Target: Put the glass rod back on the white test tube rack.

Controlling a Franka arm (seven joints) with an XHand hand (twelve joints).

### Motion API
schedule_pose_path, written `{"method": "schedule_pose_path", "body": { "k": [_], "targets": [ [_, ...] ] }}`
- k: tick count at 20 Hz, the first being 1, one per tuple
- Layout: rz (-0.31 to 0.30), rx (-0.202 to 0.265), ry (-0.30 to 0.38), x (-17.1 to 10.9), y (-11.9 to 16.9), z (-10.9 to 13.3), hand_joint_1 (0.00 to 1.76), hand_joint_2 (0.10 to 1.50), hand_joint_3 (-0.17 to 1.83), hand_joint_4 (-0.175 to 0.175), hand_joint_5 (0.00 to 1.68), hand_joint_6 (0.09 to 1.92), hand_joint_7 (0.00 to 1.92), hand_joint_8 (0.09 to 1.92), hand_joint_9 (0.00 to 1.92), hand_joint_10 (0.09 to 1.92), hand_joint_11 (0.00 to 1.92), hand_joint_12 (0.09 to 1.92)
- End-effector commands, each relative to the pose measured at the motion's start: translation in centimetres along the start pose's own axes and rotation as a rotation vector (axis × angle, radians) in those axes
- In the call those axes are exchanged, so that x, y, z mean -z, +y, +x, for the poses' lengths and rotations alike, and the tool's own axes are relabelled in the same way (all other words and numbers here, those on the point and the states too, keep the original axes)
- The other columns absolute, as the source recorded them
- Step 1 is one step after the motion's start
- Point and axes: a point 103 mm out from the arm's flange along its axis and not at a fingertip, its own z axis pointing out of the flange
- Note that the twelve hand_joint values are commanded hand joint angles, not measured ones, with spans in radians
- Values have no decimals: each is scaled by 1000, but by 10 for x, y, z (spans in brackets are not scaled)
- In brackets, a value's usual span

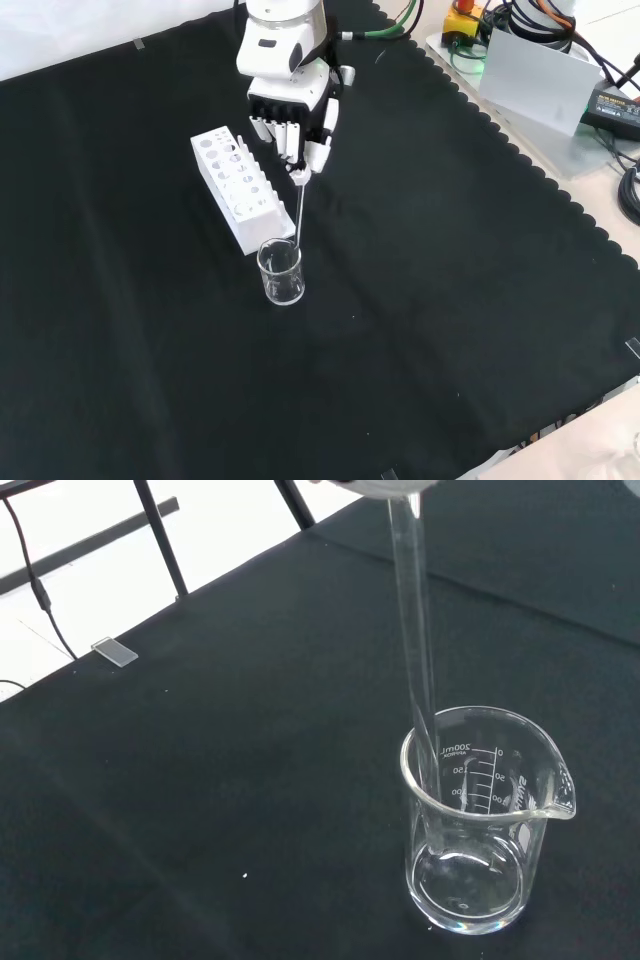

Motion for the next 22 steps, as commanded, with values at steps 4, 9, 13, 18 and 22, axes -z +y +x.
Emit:
{"method": "schedule_pose_path", "body": {
  "k": [4,9,13,18,22],
  "targets": [
    [-2,4,-8,4,5,-2,1312,1069,-175,-175,1249,573,1293,585,1875,464,1705,743],
    [-17,1,-19,15,6,2,1312,1069,-175,-175,1250,571,1293,583,1875,464,1704,744],
    [-27,-3,-29,23,3,3,1312,1069,-175,-175,1251,570,1294,583,1874,464,1704,745],
    [-40,-11,-38,33,-3,4,1312,1068,-175,-175,1251,569,1295,581,1874,465,1703,745],
    [-59,-21,-48,44,-7,2,1312,1068,-175,-175,1252,568,1295,581,1874,465,1703,746]
  ]
}}
